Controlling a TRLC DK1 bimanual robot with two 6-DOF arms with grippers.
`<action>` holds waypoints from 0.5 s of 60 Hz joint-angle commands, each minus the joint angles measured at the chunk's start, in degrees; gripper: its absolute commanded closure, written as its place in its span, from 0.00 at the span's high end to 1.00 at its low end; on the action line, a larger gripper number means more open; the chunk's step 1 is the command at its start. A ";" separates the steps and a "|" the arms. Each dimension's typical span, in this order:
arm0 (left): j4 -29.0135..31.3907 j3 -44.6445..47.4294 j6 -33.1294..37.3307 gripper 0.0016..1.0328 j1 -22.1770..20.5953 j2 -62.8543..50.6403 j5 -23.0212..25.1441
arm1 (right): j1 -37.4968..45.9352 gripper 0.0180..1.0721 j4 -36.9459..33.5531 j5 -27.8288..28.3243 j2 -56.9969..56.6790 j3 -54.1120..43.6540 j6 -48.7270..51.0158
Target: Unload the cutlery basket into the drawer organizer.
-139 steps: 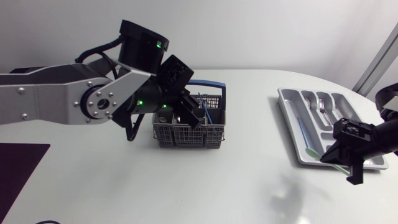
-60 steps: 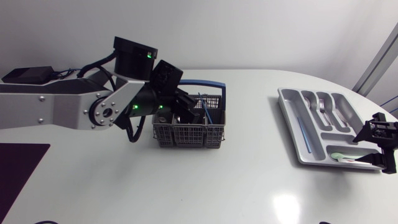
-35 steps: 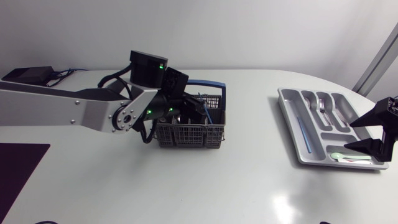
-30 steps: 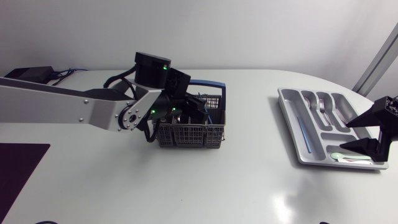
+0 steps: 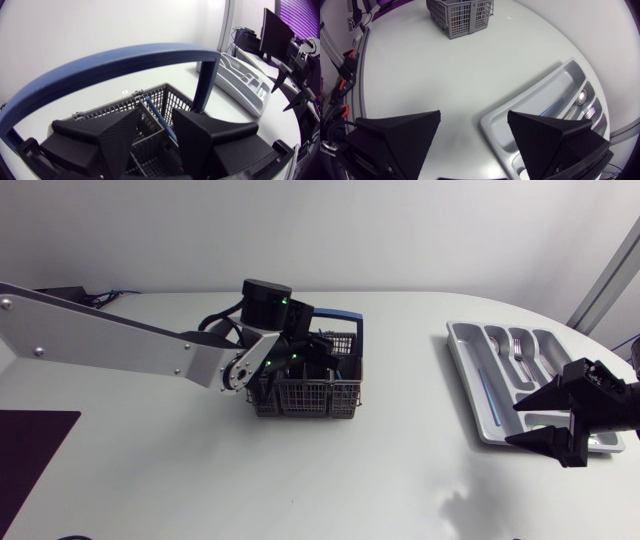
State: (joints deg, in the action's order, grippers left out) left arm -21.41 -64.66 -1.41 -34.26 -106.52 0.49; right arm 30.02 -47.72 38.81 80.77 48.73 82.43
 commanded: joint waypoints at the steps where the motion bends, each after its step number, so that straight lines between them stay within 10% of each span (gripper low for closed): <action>1: -1.18 -2.57 -1.93 0.41 -0.46 -2.38 -0.58 | -0.75 0.92 0.62 0.39 0.44 -1.44 -1.40; 30: -4.61 1.91 -2.02 0.06 -1.07 -0.36 -0.58 | -2.25 0.92 0.97 0.13 -0.70 -3.99 -1.66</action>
State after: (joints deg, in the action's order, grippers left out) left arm -24.80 -65.73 -3.07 -34.70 -108.99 0.21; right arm 28.40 -46.83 38.79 80.77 46.61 82.02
